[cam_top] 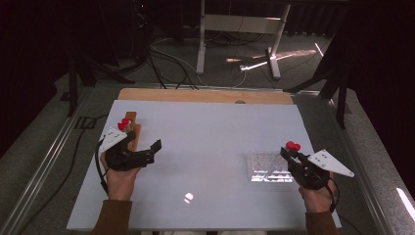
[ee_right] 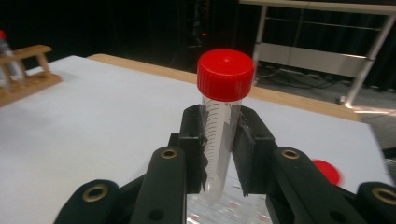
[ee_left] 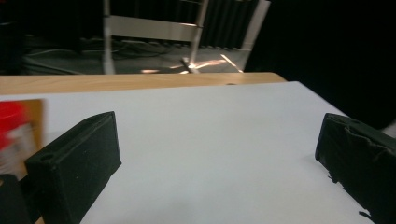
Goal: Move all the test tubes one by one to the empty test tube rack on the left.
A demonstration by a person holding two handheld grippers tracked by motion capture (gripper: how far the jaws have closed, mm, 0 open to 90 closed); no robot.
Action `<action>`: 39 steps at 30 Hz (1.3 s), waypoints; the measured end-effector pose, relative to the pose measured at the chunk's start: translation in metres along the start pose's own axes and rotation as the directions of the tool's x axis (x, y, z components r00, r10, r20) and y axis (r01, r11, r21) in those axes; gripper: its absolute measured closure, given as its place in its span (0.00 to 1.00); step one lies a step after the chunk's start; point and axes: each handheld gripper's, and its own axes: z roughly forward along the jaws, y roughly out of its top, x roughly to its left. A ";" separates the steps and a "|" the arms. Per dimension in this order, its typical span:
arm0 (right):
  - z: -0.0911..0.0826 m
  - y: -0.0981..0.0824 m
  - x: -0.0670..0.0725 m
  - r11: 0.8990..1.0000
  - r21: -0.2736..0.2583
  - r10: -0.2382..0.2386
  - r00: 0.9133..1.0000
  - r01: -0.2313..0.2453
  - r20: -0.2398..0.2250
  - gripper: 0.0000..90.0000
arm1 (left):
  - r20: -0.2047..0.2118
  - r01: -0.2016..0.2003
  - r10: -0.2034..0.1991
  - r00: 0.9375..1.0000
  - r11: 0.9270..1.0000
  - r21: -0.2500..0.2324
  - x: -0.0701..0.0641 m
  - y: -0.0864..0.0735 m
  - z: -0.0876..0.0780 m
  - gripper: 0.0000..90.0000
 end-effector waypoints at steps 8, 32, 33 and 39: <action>0.014 0.009 0.024 1.000 -0.008 -0.005 0.995 0.004 -0.096 0.82 | 0.074 -0.065 0.063 0.995 0.998 0.023 -0.029 0.006 0.016 0.01; 0.047 0.001 0.086 0.996 0.063 -0.035 0.958 0.055 -0.285 0.82 | 0.298 -0.192 0.166 0.940 0.979 0.062 -0.114 0.001 0.057 0.05; 0.048 0.000 0.088 0.996 0.065 -0.036 0.957 0.057 -0.287 0.82 | 0.311 -0.198 0.168 0.935 0.978 0.068 -0.118 0.000 0.060 0.05; 0.051 -0.002 0.096 0.994 0.080 -0.049 0.951 0.077 -0.305 0.82 | 0.373 -0.219 0.172 0.912 0.972 0.086 -0.137 -0.007 0.073 0.19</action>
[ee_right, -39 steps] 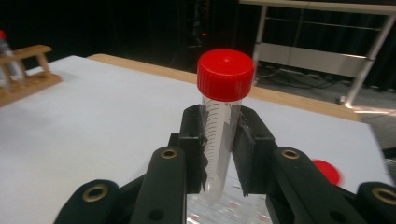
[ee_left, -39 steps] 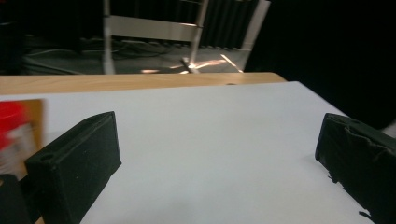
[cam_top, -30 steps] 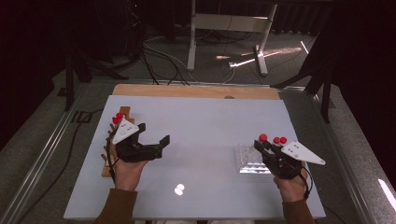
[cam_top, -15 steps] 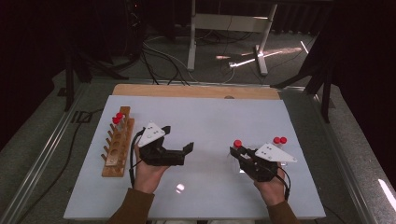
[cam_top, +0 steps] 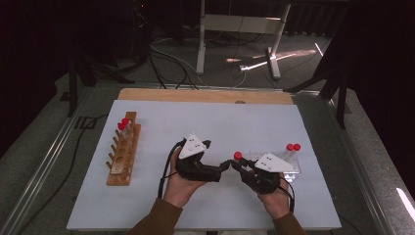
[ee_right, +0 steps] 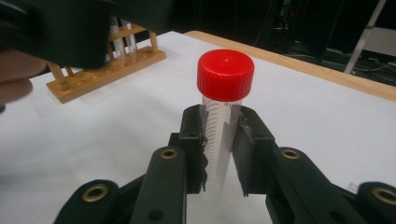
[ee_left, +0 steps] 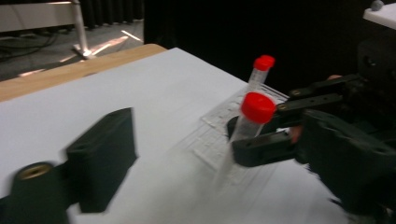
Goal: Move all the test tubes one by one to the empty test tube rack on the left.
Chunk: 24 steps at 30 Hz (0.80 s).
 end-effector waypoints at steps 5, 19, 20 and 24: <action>0.002 -0.001 0.002 1.000 0.007 -0.004 1.000 0.004 -0.013 0.82 | 0.044 -0.009 0.009 0.999 1.000 -0.002 -0.005 -0.001 0.010 0.33; 0.004 -0.002 0.005 1.000 0.014 -0.007 1.000 0.008 -0.024 0.82 | 0.084 -0.022 0.021 0.996 1.000 0.010 -0.010 -0.005 0.026 0.77; 0.004 -0.002 0.005 1.000 0.013 -0.006 1.000 0.006 -0.024 0.82 | 0.079 -0.024 0.023 0.997 1.000 0.009 -0.011 -0.005 0.026 0.77; 0.003 -0.002 0.004 1.000 0.010 -0.005 0.999 0.006 -0.033 0.81 | 0.075 -0.027 0.026 0.997 1.000 0.004 -0.011 -0.005 0.026 0.78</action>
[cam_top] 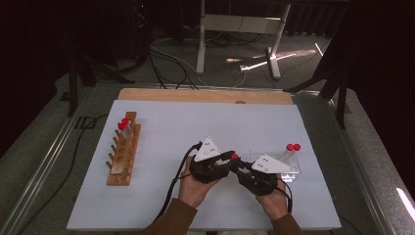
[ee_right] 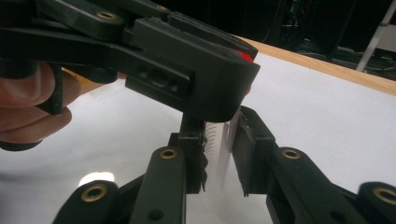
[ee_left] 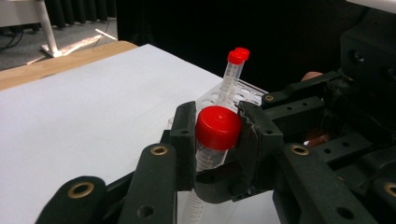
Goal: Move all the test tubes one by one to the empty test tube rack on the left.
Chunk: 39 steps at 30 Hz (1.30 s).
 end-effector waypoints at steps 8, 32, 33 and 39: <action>0.001 0.000 -0.002 1.000 0.003 0.010 0.999 -0.010 -0.043 0.37 | -0.037 0.018 -0.019 0.999 1.000 -0.021 0.009 0.003 -0.008 0.78; -0.012 -0.004 -0.024 0.997 -0.031 0.076 0.994 -0.073 0.079 0.00 | -0.203 0.084 -0.111 0.973 0.987 -0.137 0.059 0.008 -0.075 0.78; -0.012 -0.004 -0.024 0.997 -0.029 0.076 0.994 -0.074 0.076 0.00 | -0.210 0.084 -0.113 0.971 0.987 -0.139 0.062 0.008 -0.077 0.78; -0.014 -0.004 -0.026 0.997 -0.036 0.074 0.995 -0.071 0.072 0.00 | -0.237 0.092 -0.127 0.963 0.984 -0.155 0.070 0.009 -0.090 0.78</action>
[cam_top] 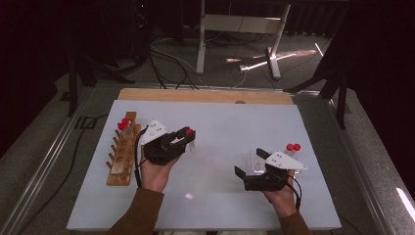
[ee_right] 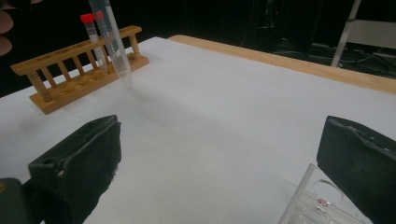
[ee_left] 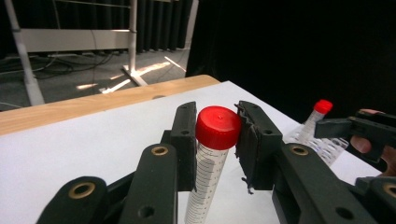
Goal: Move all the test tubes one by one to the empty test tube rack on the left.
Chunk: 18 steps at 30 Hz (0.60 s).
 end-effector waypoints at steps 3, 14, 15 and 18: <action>-0.001 0.000 -0.001 1.000 -0.002 0.004 1.000 -0.004 0.005 0.00 | -0.016 -0.004 0.004 1.000 1.000 -0.001 0.005 0.002 -0.005 0.78; -0.003 -0.002 -0.004 1.000 -0.001 0.006 1.000 -0.006 0.020 0.00 | -0.092 0.010 -0.012 0.996 1.000 -0.023 0.032 0.007 -0.029 0.78; -0.003 -0.002 -0.004 1.000 0.000 0.004 1.000 -0.004 0.021 0.00 | -0.098 0.010 -0.012 0.995 1.000 -0.020 0.035 0.008 -0.032 0.78; -0.004 -0.002 -0.005 1.000 0.000 0.004 1.000 -0.004 0.023 0.00 | -0.131 -0.010 0.011 0.991 1.000 0.009 0.042 0.009 -0.038 0.78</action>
